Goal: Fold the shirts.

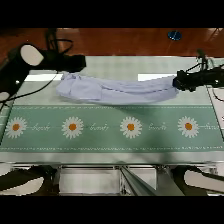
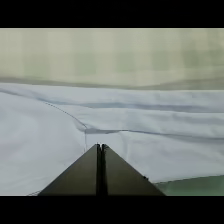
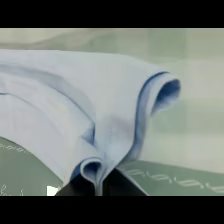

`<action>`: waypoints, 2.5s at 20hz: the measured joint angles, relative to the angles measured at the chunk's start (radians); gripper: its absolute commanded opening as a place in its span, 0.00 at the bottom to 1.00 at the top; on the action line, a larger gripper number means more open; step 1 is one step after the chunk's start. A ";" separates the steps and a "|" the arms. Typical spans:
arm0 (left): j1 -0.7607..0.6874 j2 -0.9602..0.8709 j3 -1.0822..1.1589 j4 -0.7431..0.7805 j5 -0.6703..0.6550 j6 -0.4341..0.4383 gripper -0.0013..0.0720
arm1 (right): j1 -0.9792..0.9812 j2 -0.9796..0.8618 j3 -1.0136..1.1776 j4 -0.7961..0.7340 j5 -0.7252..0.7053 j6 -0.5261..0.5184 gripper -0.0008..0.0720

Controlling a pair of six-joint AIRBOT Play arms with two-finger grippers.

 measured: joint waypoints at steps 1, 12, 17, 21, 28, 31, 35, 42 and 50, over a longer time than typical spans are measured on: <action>-0.037 -0.021 0.000 -0.007 0.000 0.002 0.05 | 0.000 0.093 -0.042 -0.015 0.011 0.001 0.04; -0.484 -0.410 0.204 -0.171 -0.027 0.003 0.05 | 0.001 0.802 -0.267 0.061 0.087 0.150 0.04; -0.583 -0.560 0.369 -0.265 -0.096 -0.014 0.05 | 0.001 0.854 -0.274 0.079 0.107 0.171 0.04; -0.492 -0.565 0.421 -0.288 -0.142 -0.022 0.05 | 0.008 0.849 -0.275 0.108 0.093 0.176 0.04; -0.080 -0.281 0.434 -0.054 -0.362 -0.029 0.05 | 0.323 0.613 -0.258 0.152 -0.111 0.177 0.04; 0.094 -0.048 0.399 0.100 -0.420 -0.029 0.05 | 0.485 0.394 -0.167 0.162 -0.240 0.177 0.04; 0.236 0.282 0.267 0.203 -0.435 -0.025 0.05 | 0.615 0.042 0.064 0.191 -0.322 0.171 0.04; 0.248 0.656 -0.188 0.138 -0.336 -0.059 0.05 | 0.700 -0.346 0.344 0.292 -0.323 0.164 0.58; 0.239 0.702 -0.457 0.051 -0.217 -0.062 0.05 | 0.426 -0.115 0.338 0.011 0.047 0.188 0.58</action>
